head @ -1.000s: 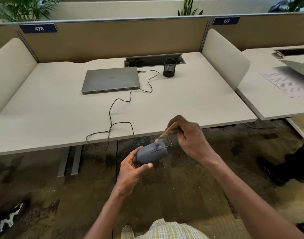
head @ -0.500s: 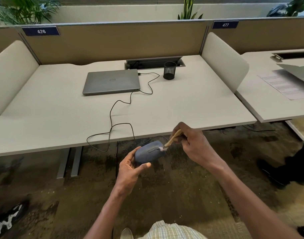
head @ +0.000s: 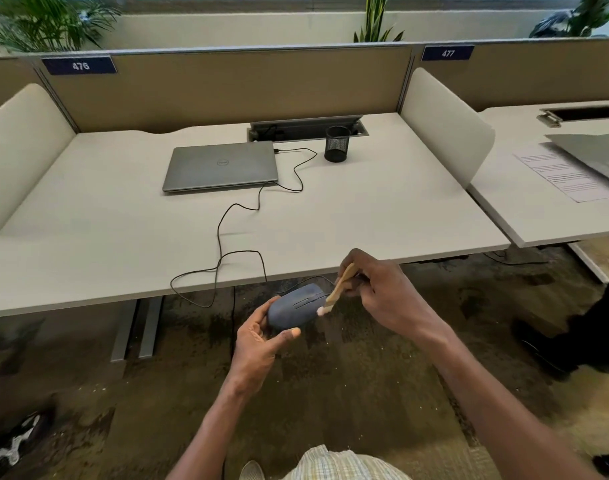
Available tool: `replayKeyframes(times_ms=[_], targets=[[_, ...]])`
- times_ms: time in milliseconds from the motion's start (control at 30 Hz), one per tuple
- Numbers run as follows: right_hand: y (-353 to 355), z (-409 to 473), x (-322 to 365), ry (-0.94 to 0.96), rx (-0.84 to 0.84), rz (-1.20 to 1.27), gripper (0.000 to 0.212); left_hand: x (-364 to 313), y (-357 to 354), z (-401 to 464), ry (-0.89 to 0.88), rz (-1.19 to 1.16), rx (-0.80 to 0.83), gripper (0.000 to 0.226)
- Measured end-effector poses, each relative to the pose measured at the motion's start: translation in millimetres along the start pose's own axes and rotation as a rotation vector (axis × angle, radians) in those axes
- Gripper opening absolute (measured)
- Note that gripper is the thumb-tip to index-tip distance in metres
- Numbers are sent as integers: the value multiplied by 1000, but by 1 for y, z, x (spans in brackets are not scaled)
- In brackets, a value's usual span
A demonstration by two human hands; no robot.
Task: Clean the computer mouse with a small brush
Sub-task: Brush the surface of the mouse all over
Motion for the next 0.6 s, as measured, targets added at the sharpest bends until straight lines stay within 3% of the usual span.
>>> replayKeyframes(times_ms=[133,600], targets=[[1,1,22,102,-75,-24,34,0,-3,4,-4,15,6,82],[-26,5,42,188,-23,-188,23,-2,-4,9,-13,50,6,85]])
Point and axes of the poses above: each hand's wrist, its own z-axis towards the middle knuckle, its own y-axis out of the back of the hand, x = y × z, the point moved 10 cm from there along z, towards the middle knuckle, and after that the axes turned 9 degrees about -y, right-handed, at the moved point
